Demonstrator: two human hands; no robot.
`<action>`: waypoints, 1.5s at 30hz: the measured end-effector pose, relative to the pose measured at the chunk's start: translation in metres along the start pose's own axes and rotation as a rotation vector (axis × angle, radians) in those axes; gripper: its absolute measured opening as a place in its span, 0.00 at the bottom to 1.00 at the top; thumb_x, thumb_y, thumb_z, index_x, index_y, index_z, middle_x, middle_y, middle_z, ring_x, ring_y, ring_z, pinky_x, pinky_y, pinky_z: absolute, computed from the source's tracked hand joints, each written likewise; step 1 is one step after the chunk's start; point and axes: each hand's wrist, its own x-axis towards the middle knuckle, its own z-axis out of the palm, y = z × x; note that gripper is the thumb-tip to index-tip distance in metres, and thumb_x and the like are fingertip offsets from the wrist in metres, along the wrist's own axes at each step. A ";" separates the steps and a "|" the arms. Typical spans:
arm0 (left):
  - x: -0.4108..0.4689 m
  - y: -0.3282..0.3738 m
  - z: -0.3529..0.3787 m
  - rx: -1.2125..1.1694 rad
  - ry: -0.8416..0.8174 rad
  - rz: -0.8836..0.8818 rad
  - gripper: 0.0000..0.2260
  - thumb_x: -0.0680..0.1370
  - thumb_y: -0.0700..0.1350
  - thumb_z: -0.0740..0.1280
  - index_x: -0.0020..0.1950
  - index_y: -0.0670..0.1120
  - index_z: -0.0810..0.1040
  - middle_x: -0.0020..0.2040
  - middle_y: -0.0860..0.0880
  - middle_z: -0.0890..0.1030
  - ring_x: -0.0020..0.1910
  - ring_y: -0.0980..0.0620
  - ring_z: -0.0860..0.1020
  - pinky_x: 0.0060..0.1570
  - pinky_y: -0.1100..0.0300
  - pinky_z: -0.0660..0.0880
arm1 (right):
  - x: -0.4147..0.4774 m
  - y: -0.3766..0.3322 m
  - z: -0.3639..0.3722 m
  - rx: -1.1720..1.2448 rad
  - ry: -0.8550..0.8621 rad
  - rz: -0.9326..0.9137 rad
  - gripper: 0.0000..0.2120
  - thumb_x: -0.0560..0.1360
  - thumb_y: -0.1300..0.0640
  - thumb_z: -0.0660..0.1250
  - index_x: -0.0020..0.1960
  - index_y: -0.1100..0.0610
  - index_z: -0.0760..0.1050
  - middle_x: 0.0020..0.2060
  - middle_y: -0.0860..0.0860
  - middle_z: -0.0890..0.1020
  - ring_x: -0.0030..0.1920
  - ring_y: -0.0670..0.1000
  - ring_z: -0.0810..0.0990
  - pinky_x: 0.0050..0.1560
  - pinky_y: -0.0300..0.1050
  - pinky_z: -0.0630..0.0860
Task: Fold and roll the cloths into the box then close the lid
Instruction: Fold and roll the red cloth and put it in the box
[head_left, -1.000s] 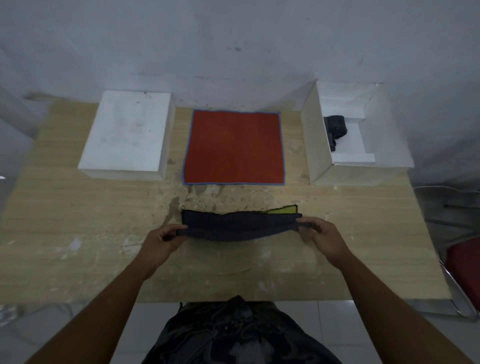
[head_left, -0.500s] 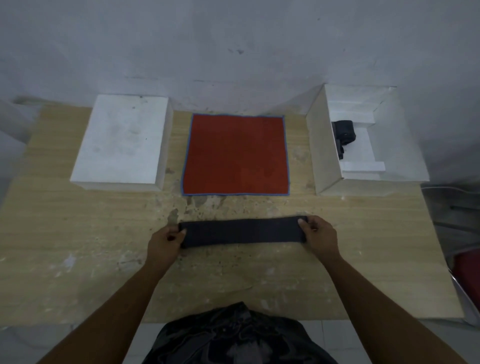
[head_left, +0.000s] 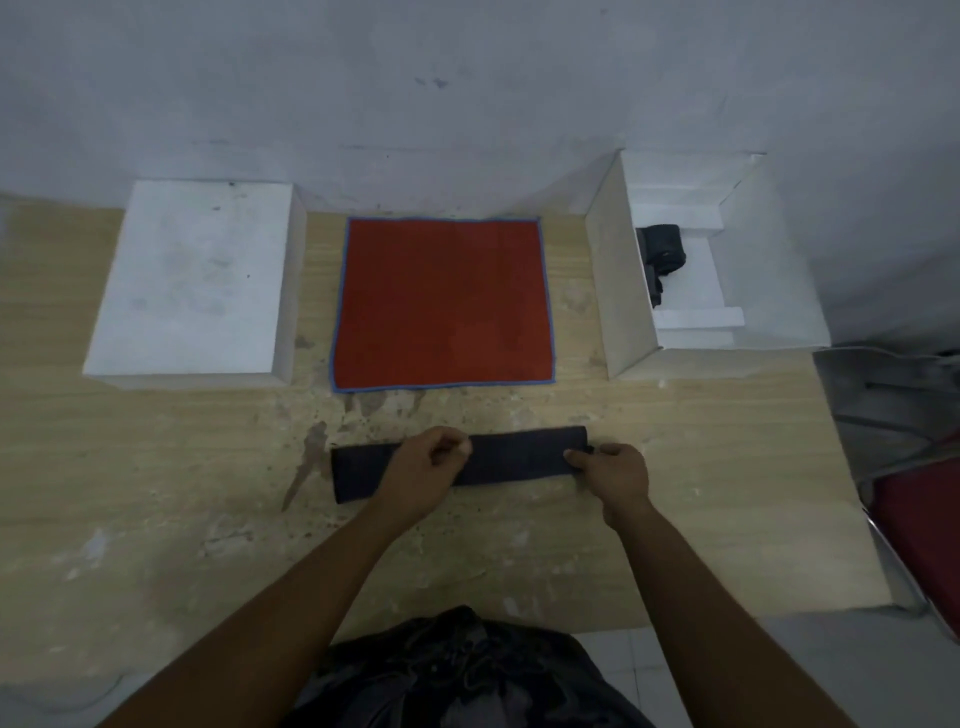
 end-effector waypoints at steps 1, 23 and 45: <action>0.004 0.006 0.009 -0.025 -0.056 -0.006 0.06 0.80 0.51 0.63 0.54 0.53 0.78 0.54 0.54 0.81 0.54 0.55 0.79 0.55 0.62 0.74 | 0.000 -0.003 -0.002 0.043 -0.046 0.019 0.12 0.68 0.56 0.76 0.36 0.61 0.76 0.32 0.56 0.77 0.34 0.57 0.78 0.36 0.49 0.76; 0.037 0.024 0.038 -0.591 -0.125 -0.390 0.18 0.80 0.58 0.57 0.57 0.46 0.76 0.56 0.47 0.80 0.54 0.50 0.79 0.53 0.57 0.76 | -0.056 0.006 0.048 -0.425 -0.157 -0.747 0.11 0.74 0.64 0.65 0.56 0.61 0.78 0.49 0.58 0.80 0.50 0.57 0.77 0.48 0.39 0.68; 0.023 0.024 0.030 -0.379 -0.133 -0.334 0.26 0.80 0.60 0.56 0.64 0.40 0.75 0.61 0.44 0.79 0.61 0.47 0.78 0.64 0.53 0.74 | -0.050 -0.005 0.044 0.435 -0.209 0.081 0.10 0.78 0.63 0.60 0.52 0.62 0.79 0.46 0.59 0.82 0.47 0.57 0.80 0.46 0.49 0.79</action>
